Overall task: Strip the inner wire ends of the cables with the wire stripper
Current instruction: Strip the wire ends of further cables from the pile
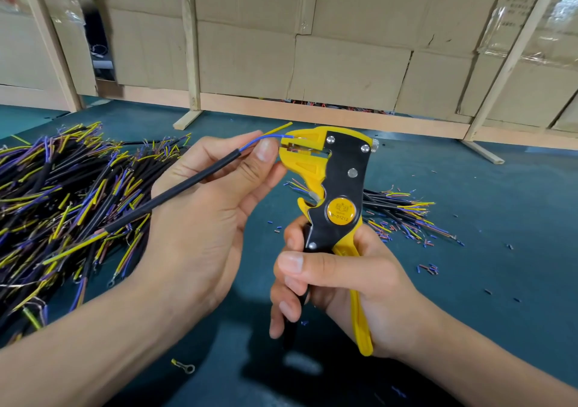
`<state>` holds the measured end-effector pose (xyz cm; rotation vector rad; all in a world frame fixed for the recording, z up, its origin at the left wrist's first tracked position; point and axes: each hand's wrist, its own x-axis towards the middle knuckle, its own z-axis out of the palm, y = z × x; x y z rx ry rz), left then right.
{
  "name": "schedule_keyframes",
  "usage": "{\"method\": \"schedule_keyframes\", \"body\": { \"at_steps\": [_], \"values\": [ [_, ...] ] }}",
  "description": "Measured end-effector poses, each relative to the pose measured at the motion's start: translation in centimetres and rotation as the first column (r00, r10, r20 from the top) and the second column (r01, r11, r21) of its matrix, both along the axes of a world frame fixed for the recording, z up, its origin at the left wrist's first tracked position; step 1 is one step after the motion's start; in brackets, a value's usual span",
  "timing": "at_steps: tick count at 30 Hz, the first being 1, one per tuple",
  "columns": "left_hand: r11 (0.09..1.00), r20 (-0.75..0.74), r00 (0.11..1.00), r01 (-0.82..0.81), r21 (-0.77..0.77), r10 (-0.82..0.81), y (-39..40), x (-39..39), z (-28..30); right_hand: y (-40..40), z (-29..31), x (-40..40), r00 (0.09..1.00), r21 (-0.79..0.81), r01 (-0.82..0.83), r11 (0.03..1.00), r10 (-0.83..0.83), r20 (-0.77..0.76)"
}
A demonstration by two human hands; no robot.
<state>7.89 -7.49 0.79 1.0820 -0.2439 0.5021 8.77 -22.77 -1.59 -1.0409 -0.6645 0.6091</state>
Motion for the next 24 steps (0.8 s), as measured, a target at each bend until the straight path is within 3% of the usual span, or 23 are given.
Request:
{"method": "schedule_keyframes", "body": {
  "at_steps": [6, 24],
  "values": [
    [0.989, 0.018, 1.0, -0.018, -0.149, 0.021, -0.46, -0.28, 0.37, -0.08, -0.06, 0.09, 1.0, -0.004, -0.008, 1.0, 0.008, 0.006],
    [0.987, 0.004, 0.999, -0.035, -0.158, 0.036, -0.21, 0.21, -0.3, 0.01, -0.35, 0.23, 1.0, -0.001, 0.008, 1.0, -0.008, 0.027]
  ]
}}
